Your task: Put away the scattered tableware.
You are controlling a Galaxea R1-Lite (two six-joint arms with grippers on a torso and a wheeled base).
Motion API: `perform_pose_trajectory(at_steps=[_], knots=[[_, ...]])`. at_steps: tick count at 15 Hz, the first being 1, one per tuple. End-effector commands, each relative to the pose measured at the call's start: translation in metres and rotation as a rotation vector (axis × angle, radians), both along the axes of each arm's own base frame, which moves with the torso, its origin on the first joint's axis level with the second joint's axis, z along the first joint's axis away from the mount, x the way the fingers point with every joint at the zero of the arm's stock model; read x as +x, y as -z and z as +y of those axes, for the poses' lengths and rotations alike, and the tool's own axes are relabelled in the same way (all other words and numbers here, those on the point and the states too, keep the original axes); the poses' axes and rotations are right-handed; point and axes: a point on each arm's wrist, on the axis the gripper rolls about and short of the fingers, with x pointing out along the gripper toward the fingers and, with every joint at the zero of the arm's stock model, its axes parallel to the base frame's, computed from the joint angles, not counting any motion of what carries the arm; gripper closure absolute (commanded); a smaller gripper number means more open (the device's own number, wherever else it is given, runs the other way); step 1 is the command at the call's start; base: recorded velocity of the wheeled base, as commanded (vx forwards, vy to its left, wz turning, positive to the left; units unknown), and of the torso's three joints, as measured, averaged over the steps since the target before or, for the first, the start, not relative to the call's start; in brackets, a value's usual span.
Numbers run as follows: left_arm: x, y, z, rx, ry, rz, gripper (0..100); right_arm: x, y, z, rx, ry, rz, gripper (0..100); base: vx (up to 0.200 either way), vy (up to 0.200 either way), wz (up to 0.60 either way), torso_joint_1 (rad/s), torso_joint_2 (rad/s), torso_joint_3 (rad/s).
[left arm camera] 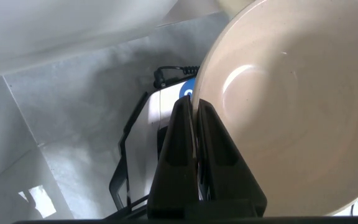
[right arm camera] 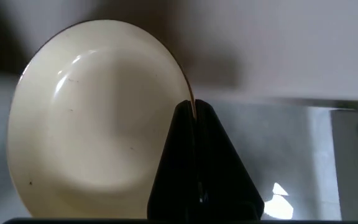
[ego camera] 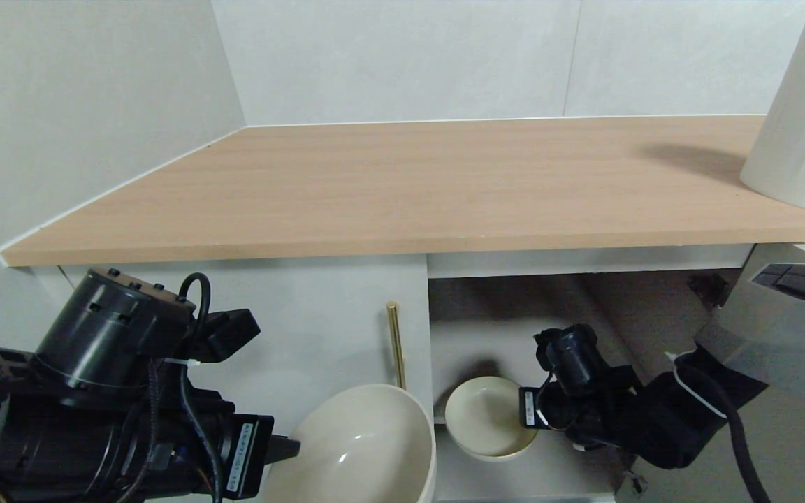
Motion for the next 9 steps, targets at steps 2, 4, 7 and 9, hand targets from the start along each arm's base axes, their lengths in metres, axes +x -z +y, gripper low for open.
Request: perform_pose_trajectory(at_steps=[2, 4, 7, 9], knots=[[0.0, 0.0, 0.0, 0.0, 0.0, 0.0, 100, 0.024, 0.022, -0.011, -0.027, 0.124, 0.004, 100, 0.0, 0.0, 0.0, 0.0, 0.0, 0.0], [0.0, 0.0, 0.0, 0.0, 0.0, 0.0, 100, 0.037, 0.029, -0.015, -0.069, 0.198, -0.035, 100, 0.0, 0.0, 0.0, 0.0, 0.0, 0.0], [0.0, 0.0, 0.0, 0.001, 0.0, 0.002, 100, 0.048, 0.032, -0.023, -0.068, 0.241, -0.063, 100, 0.0, 0.0, 0.0, 0.0, 0.0, 0.0], [0.0, 0.001, 0.0, 0.002, 0.0, 0.003, 100, 0.056, 0.034, -0.027, -0.094, 0.292, -0.089, 100, 0.0, 0.0, 0.0, 0.0, 0.0, 0.0]])
